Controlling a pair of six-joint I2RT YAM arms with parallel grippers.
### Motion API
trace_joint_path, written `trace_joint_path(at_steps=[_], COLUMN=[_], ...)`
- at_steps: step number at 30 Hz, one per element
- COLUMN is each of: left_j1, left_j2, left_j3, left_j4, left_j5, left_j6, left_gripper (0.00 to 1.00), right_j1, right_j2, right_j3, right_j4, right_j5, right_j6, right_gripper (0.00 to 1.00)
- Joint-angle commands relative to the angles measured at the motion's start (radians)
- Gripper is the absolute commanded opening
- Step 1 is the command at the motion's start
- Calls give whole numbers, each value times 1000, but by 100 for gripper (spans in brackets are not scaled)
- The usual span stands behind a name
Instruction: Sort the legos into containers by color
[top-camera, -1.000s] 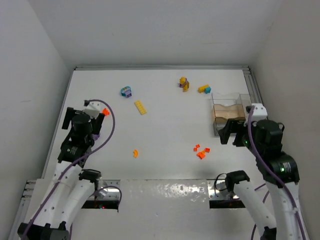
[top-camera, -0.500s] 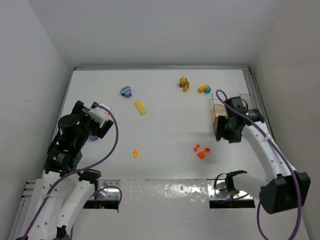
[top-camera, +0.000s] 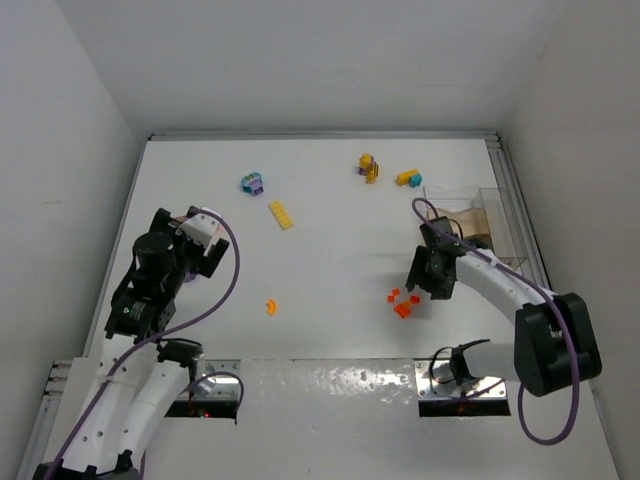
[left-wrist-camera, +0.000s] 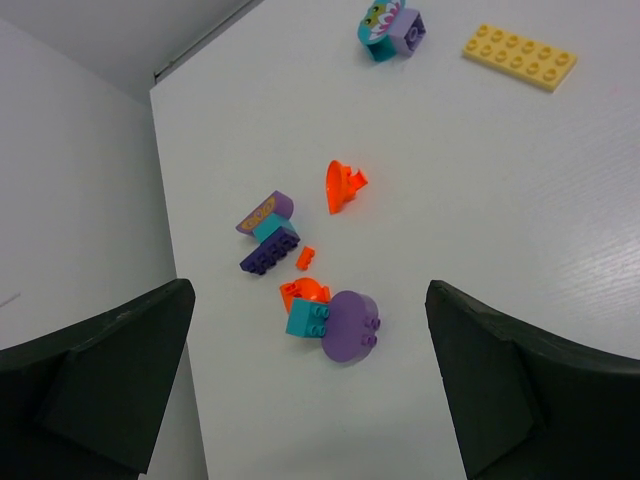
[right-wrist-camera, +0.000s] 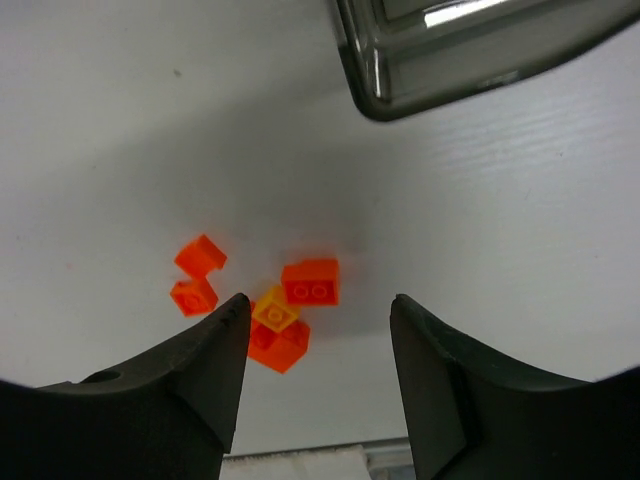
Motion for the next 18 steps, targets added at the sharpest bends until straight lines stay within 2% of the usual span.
trace_joint_path(at_steps=[1, 8, 18], left_j1=[-6, -6, -6], left_j2=[15, 15, 11], left_j3=[-7, -12, -6], left_j4=[69, 66, 58], left_j5=[-42, -70, -78], left_j6=[-40, -43, -48], left_gripper=[100, 100, 100], right_j1=[8, 17, 25], right_j2=[37, 73, 56], right_j3=[-2, -60, -80], right_j4=[118, 161, 133], right_j5=[54, 34, 64], right_j6=[23, 6, 9], right_gripper=[57, 54, 47])
